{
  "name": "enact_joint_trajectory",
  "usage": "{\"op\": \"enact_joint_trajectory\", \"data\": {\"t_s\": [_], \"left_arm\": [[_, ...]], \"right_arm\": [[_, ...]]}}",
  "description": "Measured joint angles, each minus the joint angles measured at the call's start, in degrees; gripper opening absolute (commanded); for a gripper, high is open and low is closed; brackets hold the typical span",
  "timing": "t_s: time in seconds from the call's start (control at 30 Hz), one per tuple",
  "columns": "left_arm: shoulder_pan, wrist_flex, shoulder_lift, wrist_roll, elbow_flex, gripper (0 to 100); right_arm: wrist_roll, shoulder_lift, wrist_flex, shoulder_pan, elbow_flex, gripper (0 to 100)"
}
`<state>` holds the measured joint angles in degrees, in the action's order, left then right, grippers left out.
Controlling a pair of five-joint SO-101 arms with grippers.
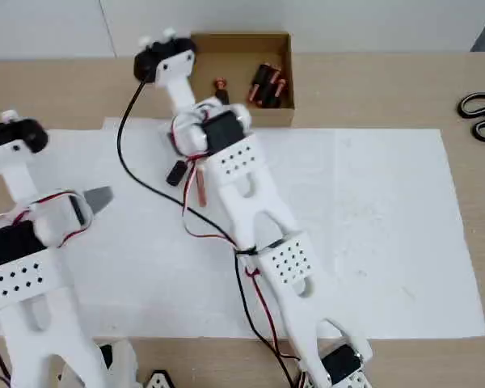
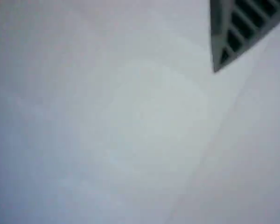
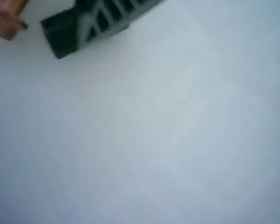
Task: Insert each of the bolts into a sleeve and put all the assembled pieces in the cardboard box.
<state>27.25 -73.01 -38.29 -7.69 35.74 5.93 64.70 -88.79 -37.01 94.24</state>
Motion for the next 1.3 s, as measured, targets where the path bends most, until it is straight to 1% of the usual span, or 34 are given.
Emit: {"op": "enact_joint_trajectory", "data": {"t_s": [0.2,0.3,0.37,0.63,0.77,0.93,1.3], "left_arm": [[1.6,0.0,-0.1,0.2,3.0,34],[1.6,0.0,-0.1,0.2,4.0,34],[1.6,0.0,-0.1,0.2,4.6,34],[1.6,0.0,-0.3,0.1,4.6,34],[1.6,0.0,-0.3,0.2,4.6,34],[1.6,0.0,-0.3,0.2,4.6,34],[1.6,0.0,-0.3,0.3,4.6,34]], "right_arm": [[16.7,6.6,9.9,-1.5,0.0,21.4],[23.8,7.1,12.6,-1.5,0.0,21.4],[26.7,7.1,13.3,-1.5,0.0,21.4],[28.7,7.4,13.4,-1.6,0.0,21.3],[29.0,7.4,10.2,-1.8,0.0,21.2],[33.4,7.4,5.3,-1.9,0.0,21.2],[34.0,8.9,2.0,-2.8,0.0,21.1]]}}
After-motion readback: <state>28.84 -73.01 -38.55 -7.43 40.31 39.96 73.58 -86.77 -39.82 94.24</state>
